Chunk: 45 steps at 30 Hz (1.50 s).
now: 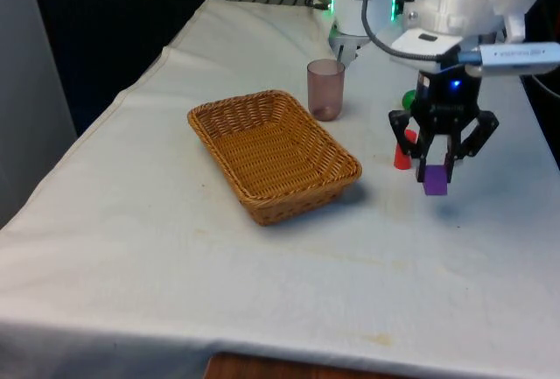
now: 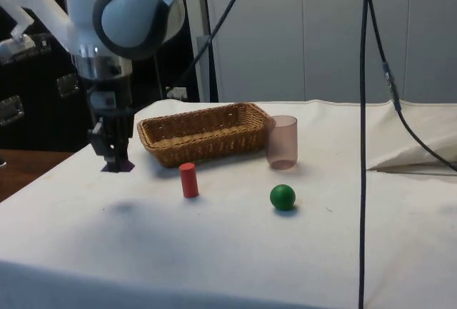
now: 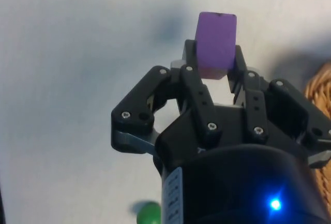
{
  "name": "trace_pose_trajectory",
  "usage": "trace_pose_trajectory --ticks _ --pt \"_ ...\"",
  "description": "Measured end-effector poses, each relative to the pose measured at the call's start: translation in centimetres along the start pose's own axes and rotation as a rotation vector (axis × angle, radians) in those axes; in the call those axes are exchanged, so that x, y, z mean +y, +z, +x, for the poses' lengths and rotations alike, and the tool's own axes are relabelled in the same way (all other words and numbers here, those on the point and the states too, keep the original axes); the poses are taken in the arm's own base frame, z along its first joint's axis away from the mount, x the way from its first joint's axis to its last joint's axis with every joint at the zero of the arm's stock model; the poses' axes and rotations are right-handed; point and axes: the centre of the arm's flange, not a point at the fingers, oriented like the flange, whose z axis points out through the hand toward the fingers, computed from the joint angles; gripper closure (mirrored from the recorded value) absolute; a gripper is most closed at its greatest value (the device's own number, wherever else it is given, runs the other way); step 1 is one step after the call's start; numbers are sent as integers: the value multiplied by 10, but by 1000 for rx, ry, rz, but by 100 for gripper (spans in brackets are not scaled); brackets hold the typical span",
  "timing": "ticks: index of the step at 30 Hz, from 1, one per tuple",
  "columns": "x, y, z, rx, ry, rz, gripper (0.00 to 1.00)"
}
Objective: Pick up the triangular block and place it into the basket.
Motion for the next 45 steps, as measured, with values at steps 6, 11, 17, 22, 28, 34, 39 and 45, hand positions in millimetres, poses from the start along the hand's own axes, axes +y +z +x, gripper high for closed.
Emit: trace_pose_trajectory --ticks 6,11,17,22,28,34,39,45 --pt "2 -22 2 -2 3 1 67" --pt "7 -37 3 1 4 0 67" --pt "12 -59 5 1 3 -1 67" --pt "23 -74 1 -5 4 -7 67" --pt "36 -75 -4 -10 9 -13 67" --pt "48 -72 -8 -19 11 -21 67" --pt "63 -68 -12 -28 15 -32 67" --pt "83 -62 -19 -39 19 -45 67"
